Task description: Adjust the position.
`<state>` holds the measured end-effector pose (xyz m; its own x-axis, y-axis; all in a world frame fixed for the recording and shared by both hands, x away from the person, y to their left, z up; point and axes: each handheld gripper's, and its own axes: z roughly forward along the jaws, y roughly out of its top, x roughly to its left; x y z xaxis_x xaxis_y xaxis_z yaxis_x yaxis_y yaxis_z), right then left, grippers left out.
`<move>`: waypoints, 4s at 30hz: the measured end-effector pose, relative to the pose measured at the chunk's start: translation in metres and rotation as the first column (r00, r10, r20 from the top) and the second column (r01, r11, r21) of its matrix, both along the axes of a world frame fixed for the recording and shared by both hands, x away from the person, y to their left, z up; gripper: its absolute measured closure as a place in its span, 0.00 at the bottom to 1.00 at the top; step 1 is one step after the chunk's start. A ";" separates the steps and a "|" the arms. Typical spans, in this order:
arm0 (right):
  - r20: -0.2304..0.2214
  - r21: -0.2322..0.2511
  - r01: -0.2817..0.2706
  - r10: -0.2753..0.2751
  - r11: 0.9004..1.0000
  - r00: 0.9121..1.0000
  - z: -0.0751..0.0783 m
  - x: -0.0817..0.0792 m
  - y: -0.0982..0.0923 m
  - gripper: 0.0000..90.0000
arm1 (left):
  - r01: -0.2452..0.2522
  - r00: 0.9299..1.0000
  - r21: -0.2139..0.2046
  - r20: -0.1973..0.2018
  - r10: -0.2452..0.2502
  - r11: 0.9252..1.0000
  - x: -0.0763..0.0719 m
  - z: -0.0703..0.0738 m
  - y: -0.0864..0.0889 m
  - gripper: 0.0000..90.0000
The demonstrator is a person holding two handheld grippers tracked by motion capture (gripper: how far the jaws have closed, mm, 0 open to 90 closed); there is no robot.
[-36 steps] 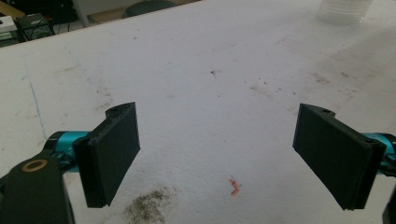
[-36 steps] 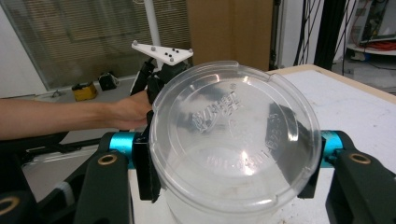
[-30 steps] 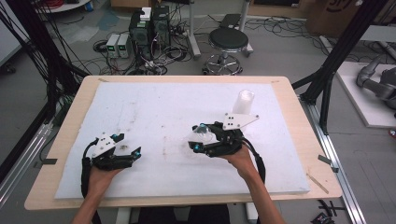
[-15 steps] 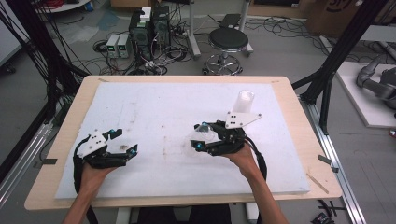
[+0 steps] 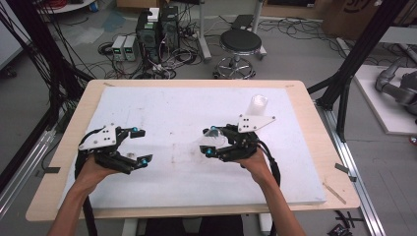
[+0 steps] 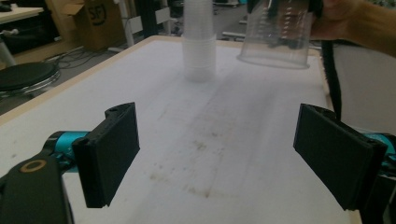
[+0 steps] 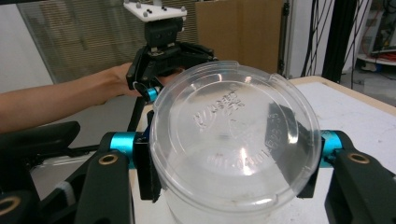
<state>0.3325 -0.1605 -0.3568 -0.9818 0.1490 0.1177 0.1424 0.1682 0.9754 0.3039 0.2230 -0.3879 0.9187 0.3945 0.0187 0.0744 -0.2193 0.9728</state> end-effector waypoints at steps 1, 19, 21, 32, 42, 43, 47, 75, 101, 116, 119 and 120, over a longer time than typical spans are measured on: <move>-0.001 0.000 -0.004 0.004 1.000 1.000 0.000 0.000 0.001 0.46 | 0.013 1.000 -0.008 -0.002 -0.013 1.000 0.001 0.001 -0.005 0.16; 0.007 0.019 -0.045 0.045 0.999 0.999 0.004 -0.002 0.008 0.46 | 0.201 0.978 -0.146 -0.022 -0.206 0.969 0.011 -0.001 -0.102 0.15; 0.006 0.022 -0.048 0.048 0.999 0.999 0.004 -0.002 0.008 0.46 | 0.207 0.977 -0.151 -0.020 -0.212 0.967 0.012 -0.001 -0.107 0.15; -0.005 0.049 -0.056 0.057 0.997 0.998 0.004 -0.002 0.009 0.46 | 0.193 0.980 -0.177 -0.017 -0.199 0.965 0.010 -0.006 -0.121 0.16; -0.012 0.057 -0.066 0.067 0.996 0.998 0.002 -0.001 0.011 0.47 | 0.200 0.978 -0.176 -0.013 -0.206 0.964 0.009 -0.008 -0.122 0.21; -0.012 0.057 -0.066 0.067 0.996 0.998 0.002 -0.001 0.011 0.47 | 0.200 0.979 -0.176 -0.013 -0.206 0.964 0.009 -0.008 -0.122 0.21; -0.016 0.055 -0.070 0.071 0.996 0.997 0.001 -0.001 0.012 0.47 | 0.214 0.976 -0.169 -0.007 -0.218 0.962 0.010 -0.008 -0.122 0.26; -0.024 -0.036 -0.060 0.059 0.998 0.998 0.003 -0.004 0.005 0.18 | 0.174 0.984 0.073 -0.036 -0.172 0.982 0.011 0.002 -0.108 0.37; -0.012 -0.735 -0.097 0.129 0.671 0.992 0.009 -0.004 0.048 0.18 | 0.382 0.903 0.626 -0.408 -0.132 0.679 0.031 0.031 -0.120 0.37; -0.056 -0.737 -0.152 0.164 0.659 0.985 0.008 0.000 0.055 0.25 | 0.389 0.908 0.630 -0.386 -0.164 0.672 0.027 0.032 -0.134 0.37; -0.061 -0.733 -0.158 0.168 0.662 0.984 0.009 0.001 0.055 0.27 | 0.390 0.910 0.635 -0.377 -0.172 0.667 0.026 0.032 -0.136 0.37; -0.065 -0.732 -0.163 0.170 0.662 0.983 0.009 0.001 0.055 0.28 | 0.391 0.910 0.637 -0.376 -0.176 0.664 0.026 0.032 -0.137 0.37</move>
<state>0.3335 -0.1054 -0.3479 -0.9992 0.0181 0.0347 0.0337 0.8477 0.5293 0.3298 0.0865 -0.3556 0.9929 0.0870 -0.0813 0.1157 -0.8658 0.4868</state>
